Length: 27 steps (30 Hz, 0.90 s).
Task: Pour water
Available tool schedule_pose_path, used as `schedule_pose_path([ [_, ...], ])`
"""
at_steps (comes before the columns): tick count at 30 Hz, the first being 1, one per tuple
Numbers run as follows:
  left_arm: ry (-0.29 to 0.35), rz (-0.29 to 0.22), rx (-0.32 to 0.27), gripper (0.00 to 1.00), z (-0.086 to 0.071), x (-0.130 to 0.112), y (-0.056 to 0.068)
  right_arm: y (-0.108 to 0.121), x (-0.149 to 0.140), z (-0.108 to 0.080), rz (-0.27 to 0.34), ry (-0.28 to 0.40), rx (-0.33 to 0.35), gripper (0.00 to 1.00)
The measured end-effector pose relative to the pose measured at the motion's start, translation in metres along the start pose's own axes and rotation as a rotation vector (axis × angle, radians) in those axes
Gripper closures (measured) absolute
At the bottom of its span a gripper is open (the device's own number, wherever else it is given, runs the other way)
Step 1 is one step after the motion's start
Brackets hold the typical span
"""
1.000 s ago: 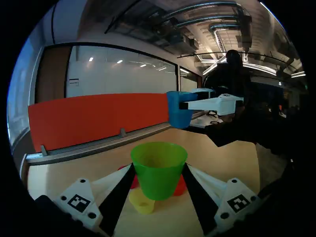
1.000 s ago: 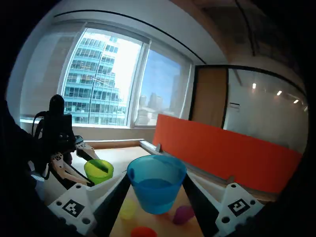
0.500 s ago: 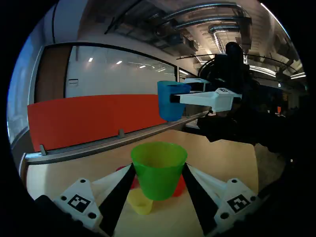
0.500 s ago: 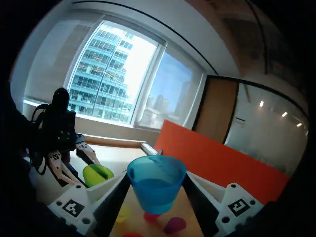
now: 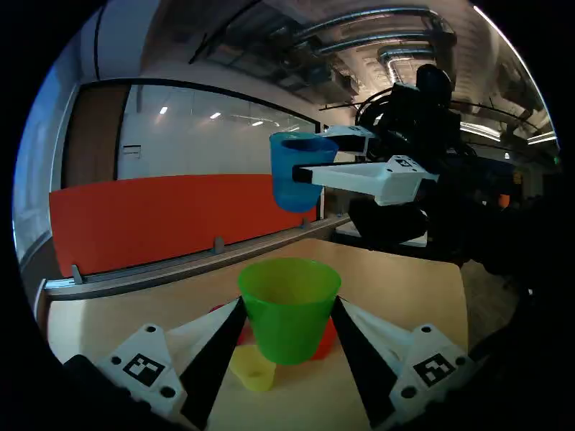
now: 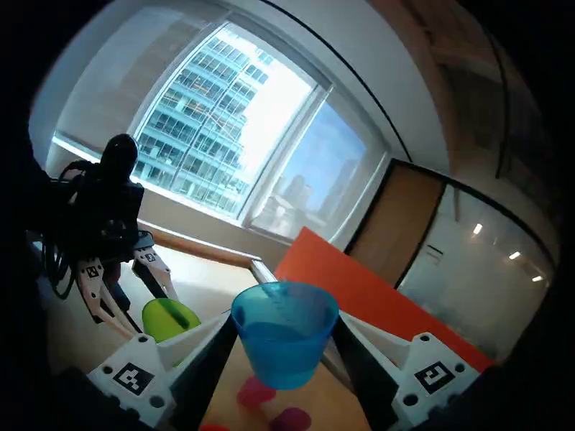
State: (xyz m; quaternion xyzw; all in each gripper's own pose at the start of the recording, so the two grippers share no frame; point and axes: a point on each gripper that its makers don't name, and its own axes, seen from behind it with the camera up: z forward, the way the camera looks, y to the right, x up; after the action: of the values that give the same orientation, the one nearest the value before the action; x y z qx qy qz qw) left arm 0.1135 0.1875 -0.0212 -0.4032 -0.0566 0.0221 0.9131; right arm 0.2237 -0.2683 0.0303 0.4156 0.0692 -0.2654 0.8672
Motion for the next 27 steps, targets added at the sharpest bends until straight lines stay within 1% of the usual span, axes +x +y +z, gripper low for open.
schedule_pose_path([
  [6, 0.004, 0.002, -0.005, 0.17, 0.000, 0.003, 0.002, -0.002, 0.008, 0.006, -0.072, 0.005, 0.003, 0.10],
  [12, 0.006, 0.005, -0.011, 0.17, 0.001, 0.004, 0.004, -0.006, 0.011, 0.013, -0.140, -0.003, 0.015, 0.10],
  [19, 0.007, 0.004, -0.008, 0.17, 0.001, 0.003, 0.003, -0.010, 0.012, 0.020, -0.226, -0.015, 0.015, 0.10],
  [24, 0.008, 0.002, -0.008, 0.17, 0.002, 0.003, 0.002, -0.010, 0.013, 0.023, -0.279, -0.023, 0.010, 0.10],
  [27, 0.009, 0.001, -0.009, 0.17, 0.001, 0.003, 0.002, -0.015, 0.016, 0.024, -0.307, -0.030, 0.009, 0.10],
])
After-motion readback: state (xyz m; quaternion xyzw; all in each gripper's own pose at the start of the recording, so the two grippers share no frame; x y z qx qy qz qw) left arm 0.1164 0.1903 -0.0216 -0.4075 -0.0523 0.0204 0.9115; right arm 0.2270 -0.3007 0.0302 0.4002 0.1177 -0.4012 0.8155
